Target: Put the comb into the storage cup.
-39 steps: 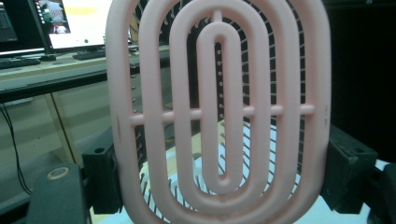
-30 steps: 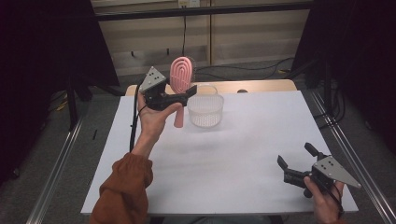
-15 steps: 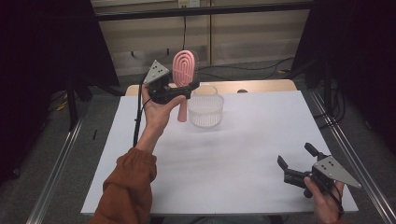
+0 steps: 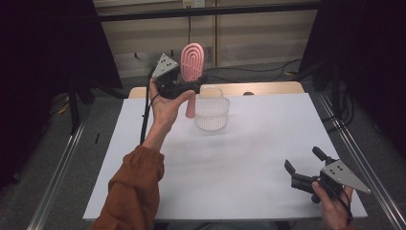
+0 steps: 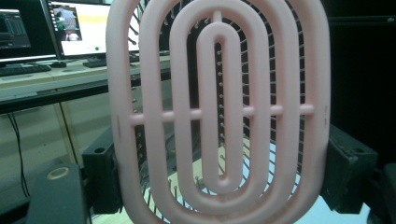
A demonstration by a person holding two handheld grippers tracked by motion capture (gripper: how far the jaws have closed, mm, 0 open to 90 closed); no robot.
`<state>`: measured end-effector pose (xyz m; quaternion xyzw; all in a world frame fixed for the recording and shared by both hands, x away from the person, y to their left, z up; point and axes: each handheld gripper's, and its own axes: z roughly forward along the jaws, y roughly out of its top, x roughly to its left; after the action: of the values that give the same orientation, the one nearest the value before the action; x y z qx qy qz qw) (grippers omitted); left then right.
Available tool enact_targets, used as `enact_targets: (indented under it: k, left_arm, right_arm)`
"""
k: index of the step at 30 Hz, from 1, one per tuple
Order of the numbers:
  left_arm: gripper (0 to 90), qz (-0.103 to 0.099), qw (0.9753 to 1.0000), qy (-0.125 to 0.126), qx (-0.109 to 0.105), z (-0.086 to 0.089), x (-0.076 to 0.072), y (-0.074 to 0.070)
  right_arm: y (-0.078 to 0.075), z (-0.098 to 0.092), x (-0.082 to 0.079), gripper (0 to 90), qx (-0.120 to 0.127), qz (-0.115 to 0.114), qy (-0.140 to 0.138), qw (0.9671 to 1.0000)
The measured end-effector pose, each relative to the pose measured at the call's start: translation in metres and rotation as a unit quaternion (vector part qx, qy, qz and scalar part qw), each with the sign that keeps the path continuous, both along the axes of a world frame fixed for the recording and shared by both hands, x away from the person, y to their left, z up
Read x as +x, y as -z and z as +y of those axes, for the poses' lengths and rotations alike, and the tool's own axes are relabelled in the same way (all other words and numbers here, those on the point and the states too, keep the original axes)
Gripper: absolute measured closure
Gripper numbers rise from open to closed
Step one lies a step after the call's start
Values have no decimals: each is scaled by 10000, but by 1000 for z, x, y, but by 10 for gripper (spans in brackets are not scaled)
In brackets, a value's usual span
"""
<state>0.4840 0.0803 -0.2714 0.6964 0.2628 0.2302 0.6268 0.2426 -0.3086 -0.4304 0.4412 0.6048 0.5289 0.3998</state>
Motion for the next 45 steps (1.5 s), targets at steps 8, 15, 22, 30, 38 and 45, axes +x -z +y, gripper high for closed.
enact_targets:
  k: [8, 15, 22, 30, 38, 45]
  left_arm:
    - [196, -102, 9999, 11, 38, -11, 8, -4]
    - [196, -41, 10000, -17, 65, -16, 15, 1]
    - [196, -220, 9997, -146, -12, -24, 21, 6]
    - [196, -342, 9993, -177, 3, -29, 31, 5]
    - [196, -269, 9993, -252, -6, -34, 42, 15]
    - [196, -251, 9992, -310, 51, -40, 47, 23]
  right_arm:
    - [0, -1, 0, 0, 15, -6, 21, 10000]
    - [0, -1, -1, 0, 4, -15, 39, 10000]
    - [0, -1, -1, 0, -4, -21, 28, 10000]
    - [0, -1, -1, 0, 4, -10, 30, 10000]
    - [0, -1, -1, 0, 5, -9, 22, 10000]
    - [0, -2, -2, 0, 24, -7, 22, 10000]
